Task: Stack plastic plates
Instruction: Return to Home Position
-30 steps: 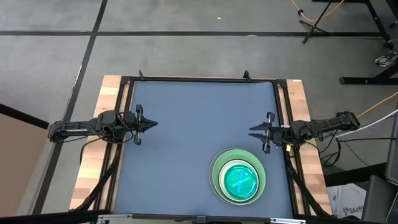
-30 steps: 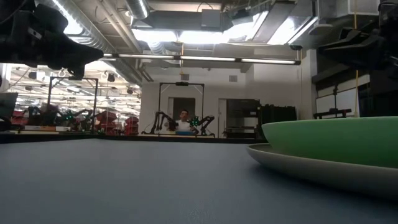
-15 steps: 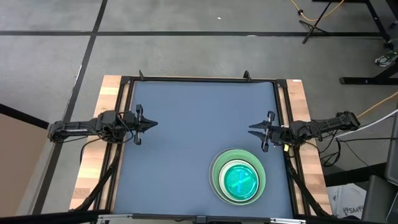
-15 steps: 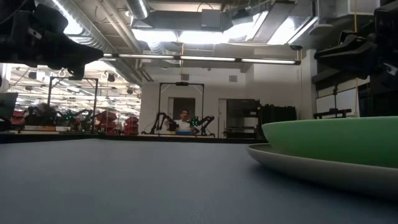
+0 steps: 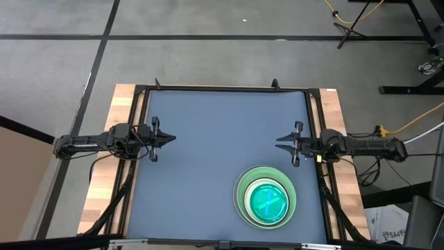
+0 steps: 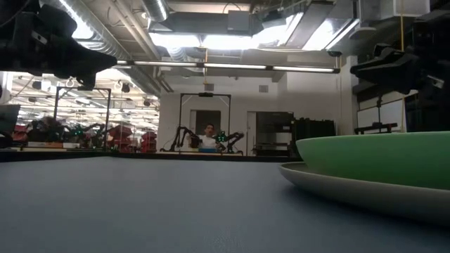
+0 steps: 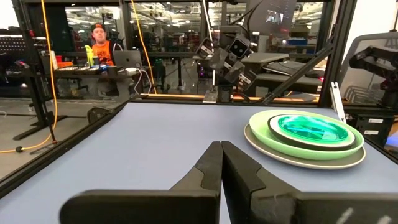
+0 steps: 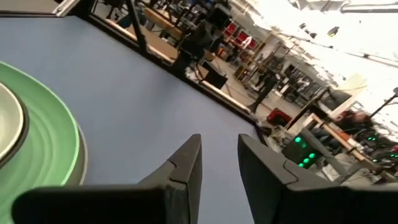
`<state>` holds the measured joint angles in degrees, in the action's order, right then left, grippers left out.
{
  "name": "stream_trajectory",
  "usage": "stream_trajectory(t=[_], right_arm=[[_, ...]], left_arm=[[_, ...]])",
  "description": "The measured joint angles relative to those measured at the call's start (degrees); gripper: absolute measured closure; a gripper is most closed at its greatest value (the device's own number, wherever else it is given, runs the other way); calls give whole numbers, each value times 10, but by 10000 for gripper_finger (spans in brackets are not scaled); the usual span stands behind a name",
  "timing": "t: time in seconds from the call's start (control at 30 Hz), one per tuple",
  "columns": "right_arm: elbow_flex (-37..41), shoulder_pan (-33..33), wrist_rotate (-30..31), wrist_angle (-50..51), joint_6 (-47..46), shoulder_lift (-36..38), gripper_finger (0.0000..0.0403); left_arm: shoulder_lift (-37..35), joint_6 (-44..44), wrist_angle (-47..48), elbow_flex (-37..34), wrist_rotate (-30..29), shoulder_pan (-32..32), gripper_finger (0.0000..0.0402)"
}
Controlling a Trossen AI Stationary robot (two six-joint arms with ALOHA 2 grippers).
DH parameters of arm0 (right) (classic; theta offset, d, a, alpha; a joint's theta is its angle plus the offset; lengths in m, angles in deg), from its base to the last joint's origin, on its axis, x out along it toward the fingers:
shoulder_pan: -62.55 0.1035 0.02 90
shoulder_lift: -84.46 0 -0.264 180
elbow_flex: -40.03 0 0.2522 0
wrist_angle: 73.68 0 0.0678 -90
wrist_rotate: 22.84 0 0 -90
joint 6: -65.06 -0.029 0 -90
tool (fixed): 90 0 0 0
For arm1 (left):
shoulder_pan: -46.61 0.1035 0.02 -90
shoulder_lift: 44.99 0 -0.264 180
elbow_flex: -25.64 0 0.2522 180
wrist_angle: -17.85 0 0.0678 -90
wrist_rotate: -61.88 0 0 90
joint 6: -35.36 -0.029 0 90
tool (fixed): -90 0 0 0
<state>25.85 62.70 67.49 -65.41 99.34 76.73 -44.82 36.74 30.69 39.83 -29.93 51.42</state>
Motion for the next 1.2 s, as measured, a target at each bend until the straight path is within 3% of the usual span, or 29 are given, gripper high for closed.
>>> stream_trajectory(t=[0.3,0.83,1.03,1.2], right_arm=[[0,-37,-52,32,-14,0,304],[-15,-36,-60,27,-14,24,304],[-19,-36,-70,83,-12,75,304],[-20,-36,-64,89,-13,76,304]], left_arm=[[0,0,0,0,0,0,401],[0,0,0,0,0,0,401],[0,0,1,0,0,0,401],[0,-1,1,0,0,0,401]])
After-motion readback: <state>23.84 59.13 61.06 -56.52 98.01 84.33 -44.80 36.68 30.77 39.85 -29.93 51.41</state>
